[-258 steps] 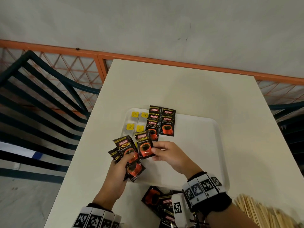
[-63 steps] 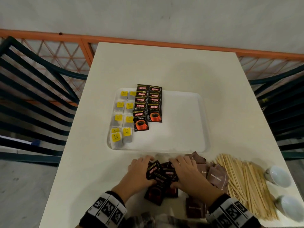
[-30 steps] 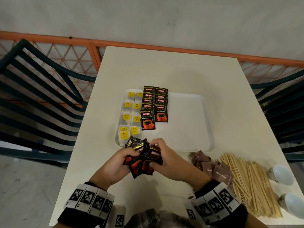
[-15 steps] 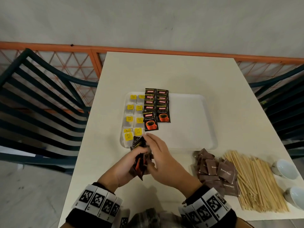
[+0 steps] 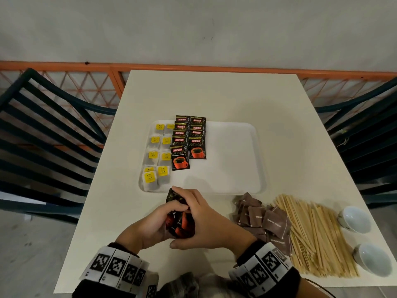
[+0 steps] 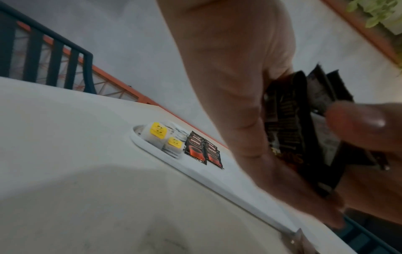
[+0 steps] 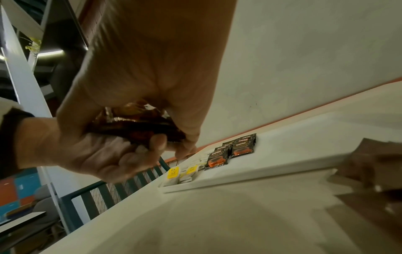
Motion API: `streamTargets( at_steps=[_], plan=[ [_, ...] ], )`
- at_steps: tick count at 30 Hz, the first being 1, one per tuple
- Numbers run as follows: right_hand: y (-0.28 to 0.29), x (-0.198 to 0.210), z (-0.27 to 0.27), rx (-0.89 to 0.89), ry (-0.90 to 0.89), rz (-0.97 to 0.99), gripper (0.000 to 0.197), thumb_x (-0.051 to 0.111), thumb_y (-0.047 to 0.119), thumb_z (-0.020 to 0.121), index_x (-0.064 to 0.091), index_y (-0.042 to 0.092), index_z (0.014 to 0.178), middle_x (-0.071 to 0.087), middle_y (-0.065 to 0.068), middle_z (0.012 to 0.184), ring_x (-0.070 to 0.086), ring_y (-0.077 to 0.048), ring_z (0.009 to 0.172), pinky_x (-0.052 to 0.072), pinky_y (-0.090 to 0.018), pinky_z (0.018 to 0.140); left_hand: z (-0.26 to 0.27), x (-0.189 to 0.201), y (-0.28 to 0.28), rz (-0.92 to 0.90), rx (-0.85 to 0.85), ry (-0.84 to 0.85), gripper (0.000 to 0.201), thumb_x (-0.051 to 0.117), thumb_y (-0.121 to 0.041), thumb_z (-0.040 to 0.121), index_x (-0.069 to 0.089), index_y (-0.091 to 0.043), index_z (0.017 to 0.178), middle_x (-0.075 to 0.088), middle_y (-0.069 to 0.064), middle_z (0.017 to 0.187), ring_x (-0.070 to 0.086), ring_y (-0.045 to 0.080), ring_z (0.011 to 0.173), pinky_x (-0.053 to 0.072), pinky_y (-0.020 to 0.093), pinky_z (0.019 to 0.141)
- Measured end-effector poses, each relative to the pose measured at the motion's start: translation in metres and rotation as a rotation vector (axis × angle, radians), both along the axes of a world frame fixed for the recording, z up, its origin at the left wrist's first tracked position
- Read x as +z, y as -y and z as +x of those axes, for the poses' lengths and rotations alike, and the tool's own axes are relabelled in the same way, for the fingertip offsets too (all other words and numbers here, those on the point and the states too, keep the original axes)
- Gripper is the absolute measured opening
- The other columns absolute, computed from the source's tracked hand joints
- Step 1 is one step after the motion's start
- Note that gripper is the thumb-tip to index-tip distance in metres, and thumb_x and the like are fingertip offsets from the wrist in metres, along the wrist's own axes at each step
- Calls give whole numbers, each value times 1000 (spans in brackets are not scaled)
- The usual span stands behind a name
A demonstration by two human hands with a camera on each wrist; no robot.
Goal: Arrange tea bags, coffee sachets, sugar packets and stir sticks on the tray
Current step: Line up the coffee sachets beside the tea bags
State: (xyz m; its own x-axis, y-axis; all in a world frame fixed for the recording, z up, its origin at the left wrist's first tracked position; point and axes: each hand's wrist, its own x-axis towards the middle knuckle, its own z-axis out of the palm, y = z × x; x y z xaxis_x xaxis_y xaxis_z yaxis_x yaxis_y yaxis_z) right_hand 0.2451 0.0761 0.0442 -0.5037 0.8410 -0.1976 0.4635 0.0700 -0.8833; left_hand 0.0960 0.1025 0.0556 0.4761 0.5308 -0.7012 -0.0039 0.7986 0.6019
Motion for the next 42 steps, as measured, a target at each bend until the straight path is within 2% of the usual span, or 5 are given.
streamTargets(
  at_steps=[13, 16, 19, 26, 42],
  plan=[
    [-15, 4, 34, 36, 23, 147, 114, 77, 24, 72, -13, 41, 140, 2, 22, 146, -3, 13, 135, 12, 3, 101, 29, 8, -1, 50, 224, 88, 30, 53, -28, 72, 68, -12, 93, 73, 11, 88, 70, 24, 75, 57, 35, 65],
    [-16, 11, 33, 130, 90, 163, 116, 78, 32, 71, -14, 40, 141, -10, 35, 135, -28, 18, 127, 1, -15, 112, 33, 8, 4, 22, 263, 126, 31, 55, -26, 69, 67, -11, 94, 72, 10, 85, 69, 22, 73, 55, 33, 66],
    [-17, 11, 33, 163, 174, 242, 111, 78, 40, 67, 0, 32, 146, 7, 20, 147, -10, 6, 137, -4, -28, 117, 37, 7, 8, 13, 256, 158, 33, 54, -24, 72, 65, -10, 99, 71, 11, 87, 69, 22, 77, 54, 33, 70],
    [-20, 9, 37, 56, 95, 285, 75, 80, 43, 63, 35, 24, 119, 34, 10, 118, 41, -4, 107, 42, -17, 92, 30, 8, 14, 33, 132, 236, 39, 77, -24, 51, 72, -5, 85, 71, 13, 83, 69, 21, 75, 57, 33, 64],
    [-21, 24, 9, 159, 4, 198, 110, 89, 36, 52, 20, 28, 138, 24, 17, 134, 27, 1, 128, 29, -16, 109, 15, 16, 1, 42, 102, 152, 38, 49, -36, 74, 59, -7, 97, 71, 10, 72, 70, 20, 66, 55, 29, 52]
  ],
)
